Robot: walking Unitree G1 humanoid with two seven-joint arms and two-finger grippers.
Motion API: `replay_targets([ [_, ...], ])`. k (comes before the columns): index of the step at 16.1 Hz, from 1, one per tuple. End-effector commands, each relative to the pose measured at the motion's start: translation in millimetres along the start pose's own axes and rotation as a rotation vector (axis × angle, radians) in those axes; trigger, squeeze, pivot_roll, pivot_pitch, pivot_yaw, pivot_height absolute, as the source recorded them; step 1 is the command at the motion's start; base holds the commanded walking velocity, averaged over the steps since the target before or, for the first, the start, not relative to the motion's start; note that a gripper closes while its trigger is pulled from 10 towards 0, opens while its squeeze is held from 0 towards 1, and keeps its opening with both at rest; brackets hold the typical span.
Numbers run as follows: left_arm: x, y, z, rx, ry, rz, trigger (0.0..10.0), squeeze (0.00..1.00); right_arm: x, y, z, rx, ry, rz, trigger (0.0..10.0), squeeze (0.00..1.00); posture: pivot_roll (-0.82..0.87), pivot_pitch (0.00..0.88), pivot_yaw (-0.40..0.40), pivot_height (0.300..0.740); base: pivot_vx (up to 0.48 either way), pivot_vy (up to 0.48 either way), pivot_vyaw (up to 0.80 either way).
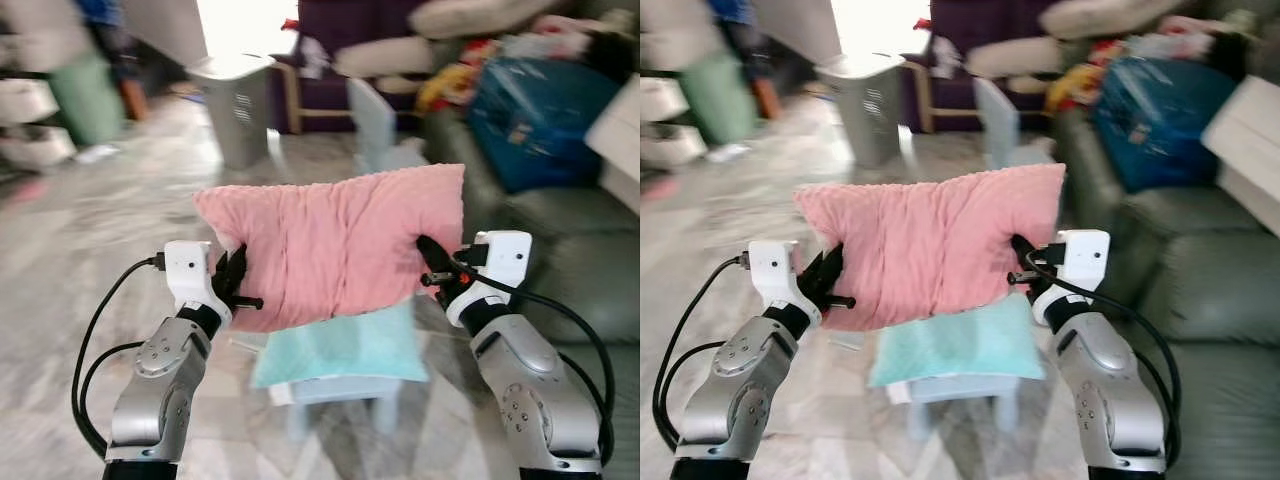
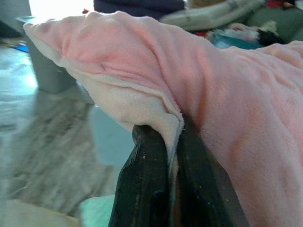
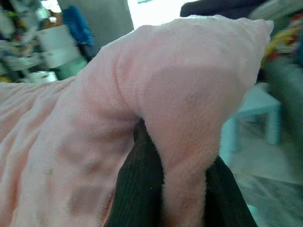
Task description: Move the pillow to the sofa
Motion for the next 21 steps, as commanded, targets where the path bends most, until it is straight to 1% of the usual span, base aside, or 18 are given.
replay_targets([
  [1, -0.8, 5.8, 2.9, -0.024, 0.001, 0.015, 10.0, 0.0, 3.2, 6.8, 3.6, -0.019, 0.015, -0.006, 10.0, 0.0, -0.16, 0.0, 0.035, 0.74, 0.0, 0.0, -0.8],
  [7, -1.5, 4.3, 3.3, -0.024, -0.001, 0.025, 10.0, 0.0, 7.1, 7.2, 3.8, -0.018, 0.032, -0.018, 10.0, 0.0, -0.17, 0.0, 0.032, 0.74, 0.0, 0.0, -0.8],
  [21, -2.3, 2.0, 3.7, -0.017, -0.009, 0.027, 10.0, 0.0, 6.5, 5.5, 2.0, -0.012, 0.029, -0.011, 10.0, 0.0, -0.17, 0.0, 0.032, 0.74, 0.0, 0.0, -0.8],
])
Point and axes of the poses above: a point about 5 cm out from each wrist's last joint towards the gripper, its own z axis pointing out of the wrist towards the gripper, its own y axis along the axis of the wrist's last joint, x = y × z, the point moved 5 cm from there along z, pointing out of the wrist towards the gripper, and after that the axes turned 13 degrees about -z, right-handed, at the moved point
